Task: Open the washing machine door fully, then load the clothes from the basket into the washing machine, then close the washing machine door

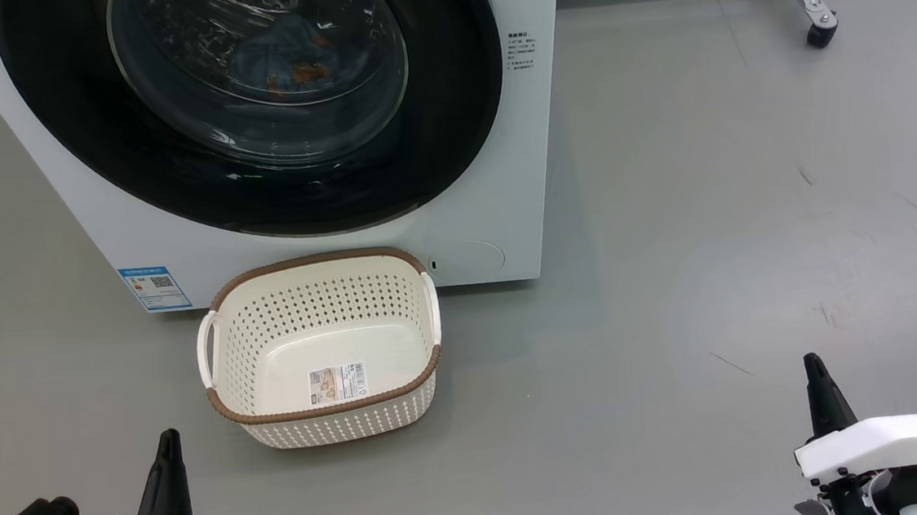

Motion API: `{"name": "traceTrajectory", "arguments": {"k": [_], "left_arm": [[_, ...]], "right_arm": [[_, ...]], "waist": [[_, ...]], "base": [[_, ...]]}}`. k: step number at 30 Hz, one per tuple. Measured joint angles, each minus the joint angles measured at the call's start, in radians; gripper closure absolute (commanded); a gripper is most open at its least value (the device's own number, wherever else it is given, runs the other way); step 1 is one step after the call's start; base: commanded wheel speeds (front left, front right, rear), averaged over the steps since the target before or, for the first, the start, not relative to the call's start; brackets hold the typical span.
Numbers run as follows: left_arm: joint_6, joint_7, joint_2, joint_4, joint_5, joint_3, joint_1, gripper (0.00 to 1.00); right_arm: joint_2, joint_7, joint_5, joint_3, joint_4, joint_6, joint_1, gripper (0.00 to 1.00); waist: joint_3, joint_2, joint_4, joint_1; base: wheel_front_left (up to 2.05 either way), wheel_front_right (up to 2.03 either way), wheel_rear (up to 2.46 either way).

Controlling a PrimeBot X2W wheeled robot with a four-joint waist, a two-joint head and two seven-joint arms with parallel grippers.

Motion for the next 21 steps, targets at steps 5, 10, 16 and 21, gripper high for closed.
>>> {"name": "traceTrajectory", "arguments": {"k": [5, 10, 16, 21], "left_arm": [[0.000, 0.017, 0.000, 0.007, -0.069, 0.004, -0.009, 1.00], [0.000, 0.040, 0.000, 0.017, -0.167, 0.013, -0.023, 1.00], [0.000, 0.060, 0.000, 0.021, -0.245, 0.026, -0.034, 1.00], [0.000, 0.070, -0.001, 0.024, -0.301, 0.029, -0.045, 1.00]], "right_arm": [[0.000, 0.019, 0.065, -0.014, -0.004, 0.000, -0.007, 1.00], [0.000, 0.044, 0.154, -0.030, -0.010, 0.001, -0.017, 1.00], [-0.001, 0.064, 0.232, -0.044, -0.015, 0.001, -0.020, 1.00], [-0.001, 0.081, 0.283, -0.054, -0.017, 0.001, -0.024, 1.00]], "waist": [[-0.001, 0.0000, -0.004, 0.0000], [-0.001, 0.0000, -0.010, 0.0000], [-0.002, 0.0000, -0.015, 0.0000], [-0.002, 0.0000, -0.019, 0.0000]], "base": [[0.00, 0.00, 0.00], [0.00, 0.00, 0.00], [0.00, 0.00, 0.00], [0.00, 0.00, 0.00]]}}
